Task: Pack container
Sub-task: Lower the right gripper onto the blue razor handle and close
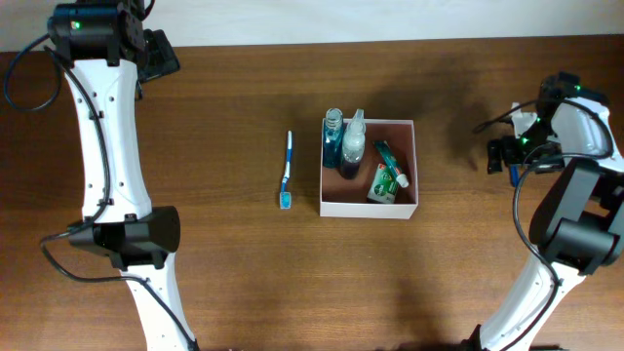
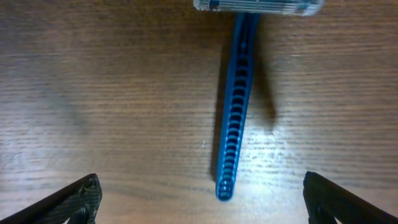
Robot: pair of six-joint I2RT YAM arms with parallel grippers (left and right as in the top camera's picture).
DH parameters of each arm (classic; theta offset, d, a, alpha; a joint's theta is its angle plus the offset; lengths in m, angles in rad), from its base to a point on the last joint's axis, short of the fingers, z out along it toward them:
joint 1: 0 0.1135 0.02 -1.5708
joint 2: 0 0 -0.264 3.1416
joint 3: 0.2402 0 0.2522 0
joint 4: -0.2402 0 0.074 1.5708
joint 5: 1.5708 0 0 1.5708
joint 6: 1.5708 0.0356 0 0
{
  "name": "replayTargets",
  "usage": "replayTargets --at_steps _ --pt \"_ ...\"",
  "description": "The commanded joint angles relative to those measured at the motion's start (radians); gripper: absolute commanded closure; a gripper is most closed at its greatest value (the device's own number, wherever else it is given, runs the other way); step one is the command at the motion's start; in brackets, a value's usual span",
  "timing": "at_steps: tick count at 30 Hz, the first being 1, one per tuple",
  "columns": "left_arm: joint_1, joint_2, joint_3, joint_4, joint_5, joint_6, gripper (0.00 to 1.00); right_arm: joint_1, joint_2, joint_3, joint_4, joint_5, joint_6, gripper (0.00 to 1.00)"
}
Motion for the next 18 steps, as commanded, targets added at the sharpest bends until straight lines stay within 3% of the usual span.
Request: replayTargets --at_steps 1,18 --pt "0.006 0.004 -0.005 0.002 0.0 -0.009 0.01 -0.008 0.027 0.003 0.015 -0.003 -0.014 0.01" --pt "0.006 0.004 -0.005 0.003 0.0 -0.009 0.01 -0.008 0.066 0.003 0.052 -0.003 -0.043 0.01"
